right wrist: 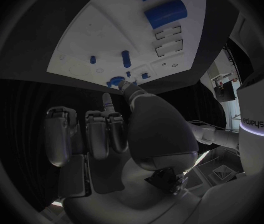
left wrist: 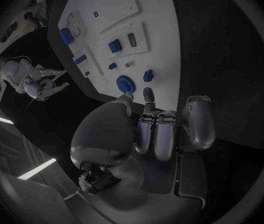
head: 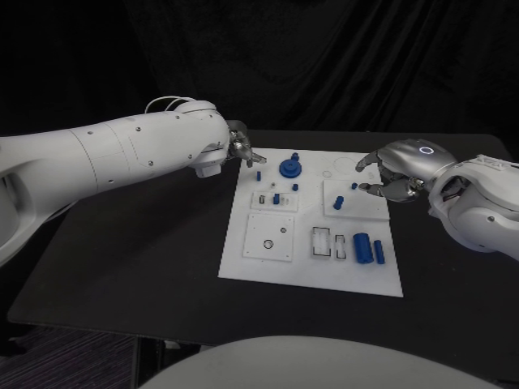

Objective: Assemble the parts on the task board

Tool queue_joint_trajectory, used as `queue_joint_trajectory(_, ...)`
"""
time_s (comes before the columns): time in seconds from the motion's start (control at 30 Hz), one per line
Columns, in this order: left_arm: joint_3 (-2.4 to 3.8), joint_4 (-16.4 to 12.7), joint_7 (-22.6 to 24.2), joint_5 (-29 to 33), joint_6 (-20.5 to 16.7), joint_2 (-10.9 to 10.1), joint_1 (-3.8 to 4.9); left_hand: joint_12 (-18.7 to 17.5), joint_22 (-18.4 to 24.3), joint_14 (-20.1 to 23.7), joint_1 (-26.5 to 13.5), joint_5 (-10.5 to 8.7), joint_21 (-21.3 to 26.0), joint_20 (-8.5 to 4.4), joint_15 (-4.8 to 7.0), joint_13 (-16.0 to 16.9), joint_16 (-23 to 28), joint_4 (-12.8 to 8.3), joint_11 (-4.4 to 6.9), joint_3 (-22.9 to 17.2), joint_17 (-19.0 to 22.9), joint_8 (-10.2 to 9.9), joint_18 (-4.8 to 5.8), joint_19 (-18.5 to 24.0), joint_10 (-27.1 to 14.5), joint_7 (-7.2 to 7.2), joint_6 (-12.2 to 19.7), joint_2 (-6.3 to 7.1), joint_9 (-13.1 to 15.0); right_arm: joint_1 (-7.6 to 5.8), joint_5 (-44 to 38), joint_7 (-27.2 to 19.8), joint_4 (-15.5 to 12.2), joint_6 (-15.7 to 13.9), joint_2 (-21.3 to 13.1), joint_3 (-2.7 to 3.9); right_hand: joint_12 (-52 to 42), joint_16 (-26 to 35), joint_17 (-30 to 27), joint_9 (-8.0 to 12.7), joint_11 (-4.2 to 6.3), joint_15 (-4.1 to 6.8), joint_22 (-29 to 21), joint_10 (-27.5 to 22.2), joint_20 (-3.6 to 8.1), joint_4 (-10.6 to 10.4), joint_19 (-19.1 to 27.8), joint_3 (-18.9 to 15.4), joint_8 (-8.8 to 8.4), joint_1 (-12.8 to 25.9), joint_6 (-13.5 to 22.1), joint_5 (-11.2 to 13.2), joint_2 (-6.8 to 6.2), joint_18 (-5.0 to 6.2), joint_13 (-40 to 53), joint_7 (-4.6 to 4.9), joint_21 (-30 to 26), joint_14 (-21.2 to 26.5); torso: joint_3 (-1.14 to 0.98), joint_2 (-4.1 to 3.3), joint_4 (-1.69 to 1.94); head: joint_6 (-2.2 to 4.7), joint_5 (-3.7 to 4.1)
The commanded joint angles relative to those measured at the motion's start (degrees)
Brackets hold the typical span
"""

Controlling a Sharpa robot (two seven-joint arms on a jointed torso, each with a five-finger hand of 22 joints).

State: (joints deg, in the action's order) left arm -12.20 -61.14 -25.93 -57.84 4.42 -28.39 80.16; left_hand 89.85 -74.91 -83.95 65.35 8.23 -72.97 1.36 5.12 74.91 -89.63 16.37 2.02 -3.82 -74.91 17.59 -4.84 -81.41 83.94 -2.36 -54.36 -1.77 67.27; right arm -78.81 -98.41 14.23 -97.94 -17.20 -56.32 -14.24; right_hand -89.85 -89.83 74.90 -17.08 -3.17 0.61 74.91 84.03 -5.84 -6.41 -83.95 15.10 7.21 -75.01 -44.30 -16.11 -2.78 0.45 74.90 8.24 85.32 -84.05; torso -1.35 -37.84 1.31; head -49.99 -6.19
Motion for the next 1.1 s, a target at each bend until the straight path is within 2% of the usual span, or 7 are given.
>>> queue_joint_trajectory(0.03, 0.04, 0.7, 0.15, -0.97, 2.09, 0.48, -0.62, 0.15, -7.66, -6.05, -1.19, -0.98, 0.52, 0.53, -0.61, 15.09, -0.37, 0.11, -0.37, 0.8, -15.09, -0.37, 0.62, -0.01, 6.06, -0.03, -0.11, -0.05, 0.22, 0.12, -0.2, 0.64, -0.02, -1.31, 0.03, 0.04, -0.15, -0.17, 15.1, 0.05, 0.35, 0.23, 13.35, 5.97, 0.36, -0.33, -3.04, -0.13, -0.38, 0.31, -0.25, -0.1, -0.27, 0.85, 15.1, -0.02, 0.23, -5.95, -0.05, 0.07, -0.05, -0.01, 0.06)
queue_joint_trajectory(0.07, 0.04, 0.82, 0.29, -0.99, 2.05, 0.56, -0.74, 0.15, -7.68, -6.05, -1.07, 0.53, 0.58, 0.56, -0.65, 15.09, -0.37, -0.04, -0.43, 0.8, -15.09, -0.46, 0.61, 0.03, 6.06, -0.07, 0.26, -0.14, 0.38, 0.13, -0.2, 0.63, -0.03, -1.31, 0.03, 0.04, -0.15, -0.17, 15.1, 0.06, 0.35, 0.24, 13.36, 5.97, 0.36, -0.38, -3.05, -0.14, -0.39, 0.37, -0.26, -0.1, -0.27, 0.85, 15.1, -0.02, 0.25, -5.95, -0.09, 0.09, -0.06, -0.01, 0.1)
queue_joint_trajectory(0.1, 0.04, 0.96, 0.49, -1.0, 1.95, 0.66, -0.87, 0.15, -7.71, -6.05, 0.03, 7.6, 0.79, 0.48, -0.69, 15.09, -0.37, -0.44, -0.38, 0.21, -15.09, -0.5, 0.54, 0.18, 6.06, -0.03, 0.81, -0.21, 0.82, 0.13, -0.2, 0.62, -0.03, -1.3, 0.03, 0.04, -0.15, -0.17, 15.1, 0.07, 0.35, 0.24, 13.36, 5.97, 0.36, -0.39, -3.06, -0.14, -0.39, 0.37, -0.26, -0.11, -0.27, 0.84, 15.1, -0.03, 0.26, -5.95, -0.11, 0.09, -0.09, -0.01, 0.07)
queue_joint_trajectory(0.13, 0.04, 1.11, 0.66, -1.02, 1.84, 0.77, -0.99, 0.15, -7.76, -6.05, 0.68, 9.97, 0.88, 0.58, -0.64, 15.09, -0.37, -0.5, -0.38, -0.23, -15.09, -0.64, 0.56, 0.22, 6.06, 0.01, 1.26, -0.3, 1.03, 0.13, -0.2, 0.61, -0.03, -1.29, 0.02, 0.04, -0.15, -0.17, 15.1, 0.07, 0.35, 0.24, 13.36, 5.97, 0.36, -0.39, -3.06, -0.14, -0.39, 0.37, -0.26, -0.11, -0.27, 0.84, 15.1, -0.03, 0.26, -5.95, -0.13, 0.08, -0.1, -0.01, 0.05)
queue_joint_trajectory(0.17, 0.04, 1.26, 0.79, -1.03, 1.76, 0.87, -1.09, 0.15, -7.79, -6.05, 0.79, 10.23, 0.89, 0.61, -0.66, 15.09, -0.37, -0.47, -0.39, -0.28, -15.09, -0.69, 0.56, 0.22, 6.06, -0.03, 1.38, -0.23, 1.09, 0.13, -0.2, 0.61, -0.03, -1.28, 0.0, 0.04, -0.15, -0.17, 15.1, 0.07, 0.35, 0.24, 13.36, 5.97, 0.36, -0.39, -3.06, -0.14, -0.39, 0.37, -0.26, -0.11, -0.27, 0.84, 15.1, -0.03, 0.26, -5.95, -0.13, 0.06, -0.08, -0.01, 0.06)
queue_joint_trajectory(0.43, 0.05, 2.17, 1.38, -1.06, 1.77, 1.55, -1.54, 0.15, -7.86, -6.05, 0.19, 5.98, 1.4, 0.91, -1.03, 15.09, -0.37, 0.05, -0.84, 0.12, -15.09, -1.19, 0.49, 0.44, 6.06, -0.53, 2.13, -0.14, 1.4, 0.13, -0.2, 0.61, -0.04, -1.16, -0.02, 0.04, -0.15, -0.17, 15.1, 0.08, 0.36, 0.24, 13.36, 5.97, 0.37, -0.41, -3.06, -0.15, -0.4, 0.41, -0.27, -0.11, -0.29, 0.84, 15.1, -0.04, 0.26, -5.95, -0.18, 0.01, 0.0, -0.01, 0.17)
queue_joint_trajectory(1.1, 0.05, 3.38, 1.61, -1.07, 3.05, 2.98, -2.17, 0.15, -7.53, -6.05, 1.06, 6.74, 2.83, 1.18, -1.29, 15.09, -0.37, -0.37, -1.1, -0.33, -15.09, -2.11, 0.21, 1.2, 6.06, -0.78, 2.82, -0.54, 1.01, 0.13, -0.2, 0.63, -0.05, -0.68, 0.06, 0.04, -0.15, -0.17, 15.1, 0.09, 0.37, 0.25, 13.35, 5.97, 0.37, -0.47, -3.04, -0.16, -0.39, 0.47, -0.34, -0.12, -0.3, 0.85, 15.1, -0.05, 0.22, -5.95, -0.17, 0.11, 0.05, -0.01, 0.12)
